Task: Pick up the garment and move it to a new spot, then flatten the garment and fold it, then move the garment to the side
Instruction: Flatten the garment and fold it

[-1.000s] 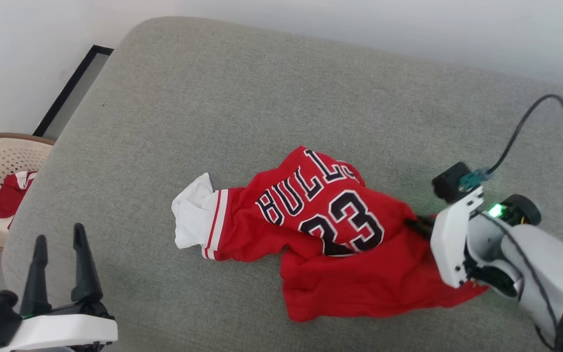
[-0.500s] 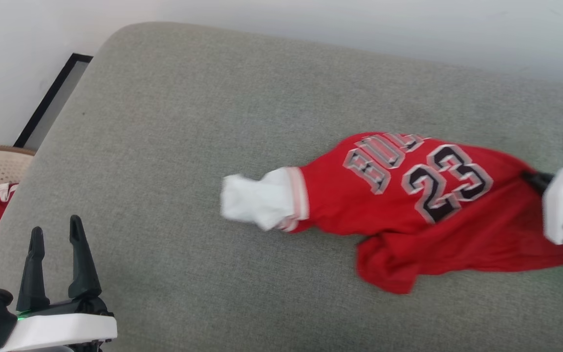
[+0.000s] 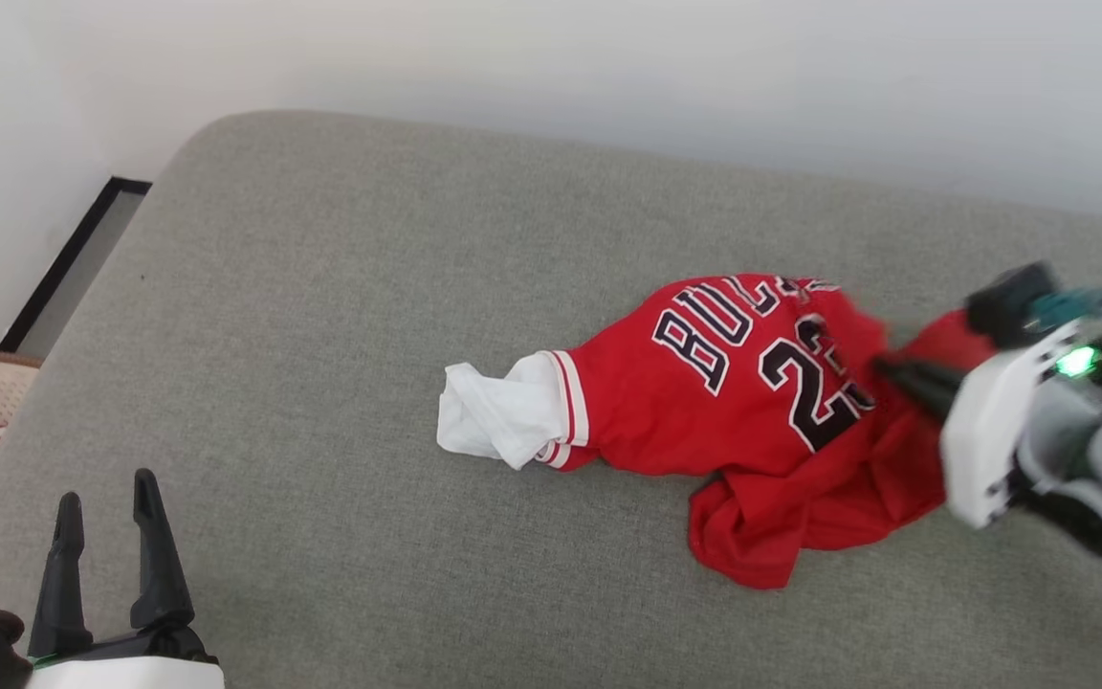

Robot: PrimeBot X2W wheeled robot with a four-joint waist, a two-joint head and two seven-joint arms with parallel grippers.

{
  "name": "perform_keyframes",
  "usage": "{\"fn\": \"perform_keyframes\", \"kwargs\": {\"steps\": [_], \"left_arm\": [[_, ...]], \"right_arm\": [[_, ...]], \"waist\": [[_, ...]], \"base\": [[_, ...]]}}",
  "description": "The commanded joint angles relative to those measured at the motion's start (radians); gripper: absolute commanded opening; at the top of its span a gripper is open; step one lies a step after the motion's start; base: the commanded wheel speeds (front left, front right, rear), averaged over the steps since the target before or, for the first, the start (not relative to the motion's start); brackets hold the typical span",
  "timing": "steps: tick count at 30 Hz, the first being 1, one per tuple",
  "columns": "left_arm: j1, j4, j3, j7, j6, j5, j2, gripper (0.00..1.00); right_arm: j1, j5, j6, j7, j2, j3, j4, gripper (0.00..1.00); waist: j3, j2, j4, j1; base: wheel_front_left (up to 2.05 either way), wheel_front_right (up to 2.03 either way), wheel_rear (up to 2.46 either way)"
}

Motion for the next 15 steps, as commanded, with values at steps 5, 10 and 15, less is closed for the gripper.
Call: {"fn": "perform_keyframes", "kwargs": {"steps": [5, 10, 15], "left_arm": [[0.02, 0.001, -0.014, -0.005, -0.004, -0.006, 0.012, 1.0], [0.015, 0.005, -0.038, -0.005, -0.004, -0.012, 0.017, 1.0], [-0.007, 0.009, -0.052, -0.005, -0.004, -0.024, 0.013, 1.0]], "right_arm": [[0.081, -0.005, 0.0, 0.064, 0.051, 0.05, -0.177, 0.0], [0.169, -0.017, 0.0, 0.127, 0.119, 0.073, -0.288, 0.0], [0.249, -0.051, 0.0, 0.175, 0.212, 0.096, -0.298, 0.2]], "waist": [[-0.035, 0.0, 0.006, 0.0], [-0.039, 0.0, 0.025, 0.0], [-0.024, 0.0, 0.037, 0.0]], "base": [[0.0, 0.0, 0.0], [0.0, 0.0, 0.0], [0.0, 0.0, 0.0]]}}
